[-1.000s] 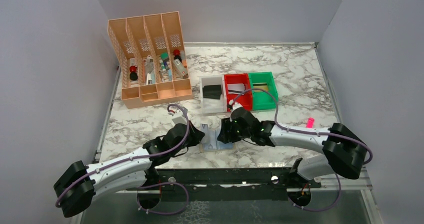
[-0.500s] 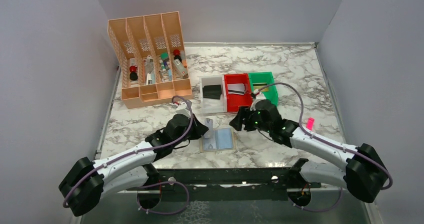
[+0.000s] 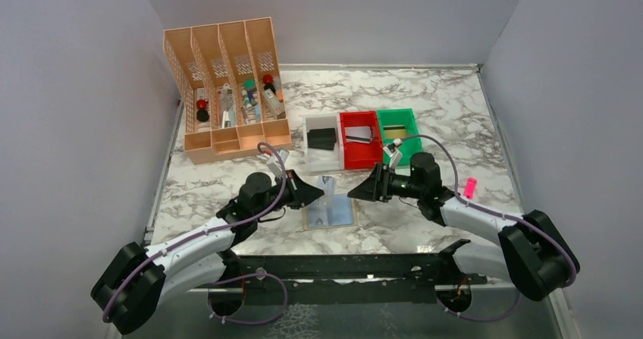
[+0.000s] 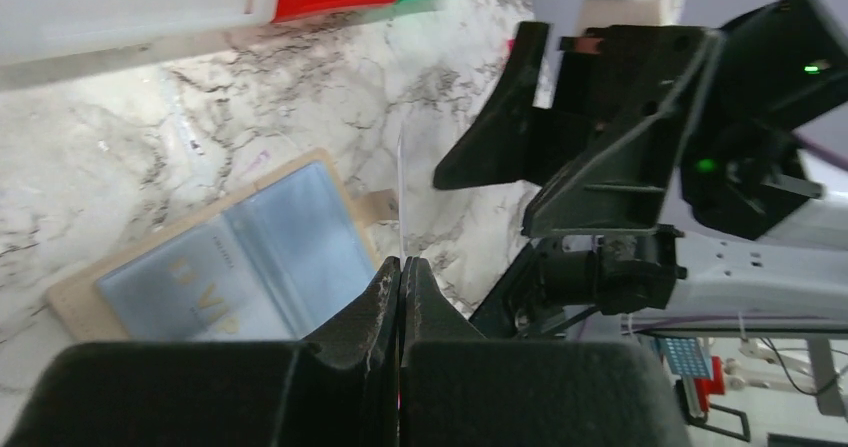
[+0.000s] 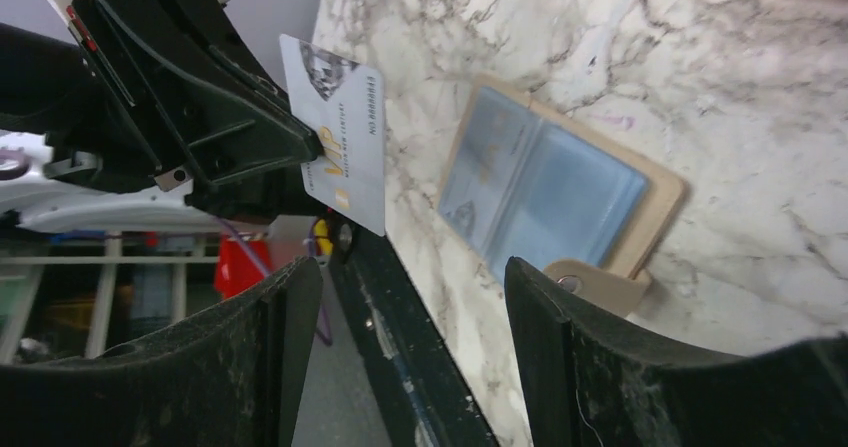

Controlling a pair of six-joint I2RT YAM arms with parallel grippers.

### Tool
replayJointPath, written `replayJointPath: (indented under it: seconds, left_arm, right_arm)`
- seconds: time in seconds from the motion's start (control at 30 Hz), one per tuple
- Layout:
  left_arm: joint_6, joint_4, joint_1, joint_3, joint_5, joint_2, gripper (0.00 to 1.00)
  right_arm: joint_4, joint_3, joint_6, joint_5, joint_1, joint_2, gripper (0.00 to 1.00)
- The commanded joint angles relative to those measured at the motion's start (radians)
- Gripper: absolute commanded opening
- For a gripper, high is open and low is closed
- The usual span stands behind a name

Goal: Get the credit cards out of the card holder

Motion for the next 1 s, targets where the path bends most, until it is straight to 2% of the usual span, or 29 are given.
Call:
replayJointPath:
  seconds: [0.0,0.17,0.47,0.8,0.97]
  left_arm:
    - [-0.033,0.154,0.004,-0.013,0.1,-0.002,0.0]
    - [-0.05,0.202,0.005,-0.012,0.134,0.01,0.0]
    - [-0.103,0.287,0.003,-0.016,0.173,0.041,0.0]
    - [-0.135,0.408,-0.005,-0.033,0.199,0.084,0.0]
    - [-0.158,0.484,-0.015,-0.045,0.21,0.121,0.0]
  right_arm:
    - [0.352,-0.048,0.159,-0.196,-0.003,0.095,0.68]
    - [0.51,-0.066,0.228,-0.246,-0.003,0.147,0.57]
    - [0.485,-0.044,0.216,-0.256,-0.003,0.126,0.57]
    - [0.614,-0.02,0.289,-0.306,-0.001,0.185,0.56]
    - [0.712,-0.019,0.342,-0.319,0.0,0.226,0.5]
